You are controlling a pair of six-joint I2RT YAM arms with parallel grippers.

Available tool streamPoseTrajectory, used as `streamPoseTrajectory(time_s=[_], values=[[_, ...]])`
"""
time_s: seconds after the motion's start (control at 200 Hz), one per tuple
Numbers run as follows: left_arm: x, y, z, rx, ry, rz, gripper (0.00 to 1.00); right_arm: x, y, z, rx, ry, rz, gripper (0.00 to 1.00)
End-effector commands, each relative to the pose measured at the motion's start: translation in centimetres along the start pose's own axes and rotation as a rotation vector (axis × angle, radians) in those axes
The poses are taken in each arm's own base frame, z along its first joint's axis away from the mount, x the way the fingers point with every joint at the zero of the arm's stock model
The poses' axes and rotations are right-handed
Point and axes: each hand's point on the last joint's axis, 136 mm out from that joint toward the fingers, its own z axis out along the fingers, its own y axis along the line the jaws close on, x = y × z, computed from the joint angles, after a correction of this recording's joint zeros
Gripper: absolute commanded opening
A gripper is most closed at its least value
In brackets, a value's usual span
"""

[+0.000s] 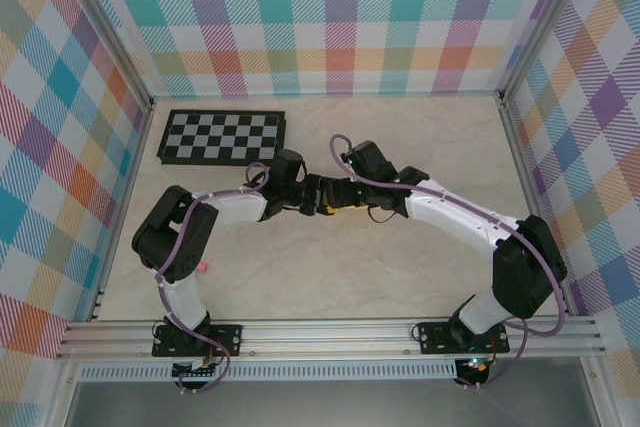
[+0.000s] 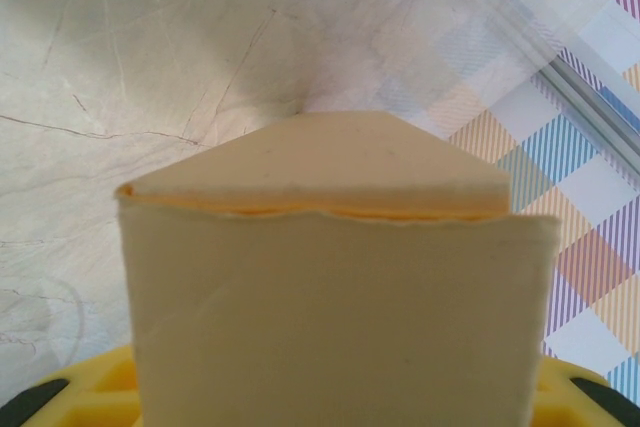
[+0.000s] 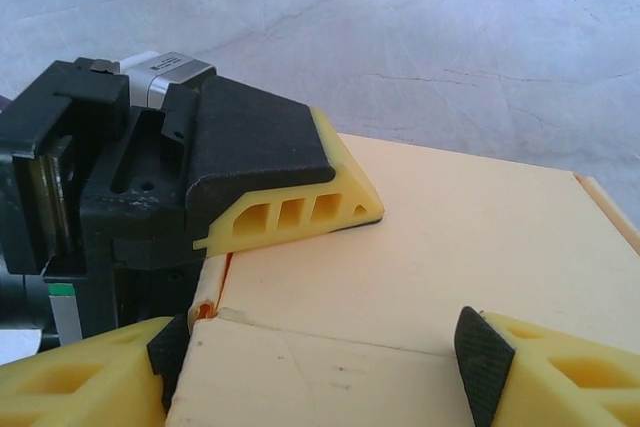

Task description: Fold the paper box

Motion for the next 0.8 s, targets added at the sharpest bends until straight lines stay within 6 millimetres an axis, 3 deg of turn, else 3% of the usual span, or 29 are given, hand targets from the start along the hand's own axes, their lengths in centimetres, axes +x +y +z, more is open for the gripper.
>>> streamPoseTrajectory(time_s=[0.0,0.14,0.59,0.795], values=[[-2.0,3.1,0.4,-0.083,-0.071,-0.089,0.26,2.1,0.1,-1.0,0.025,0.105,-0.08,0.74],[-2.1,3.1,0.4,-0.08,-0.073,-0.09,0.26,1.3,-0.3,-1.4,0.056,0.106,-0.138,0.74],[-2.1,3.2,0.4,-0.083,-0.073,-0.09,0.26,3.6,-0.9,0.1,0.055,0.132,-0.065,0.72],[-2.1,3.1,0.5,-0.078,-0.073,-0.087,0.26,3.1,-1.1,-0.6,0.071,0.117,-0.08,0.75]])
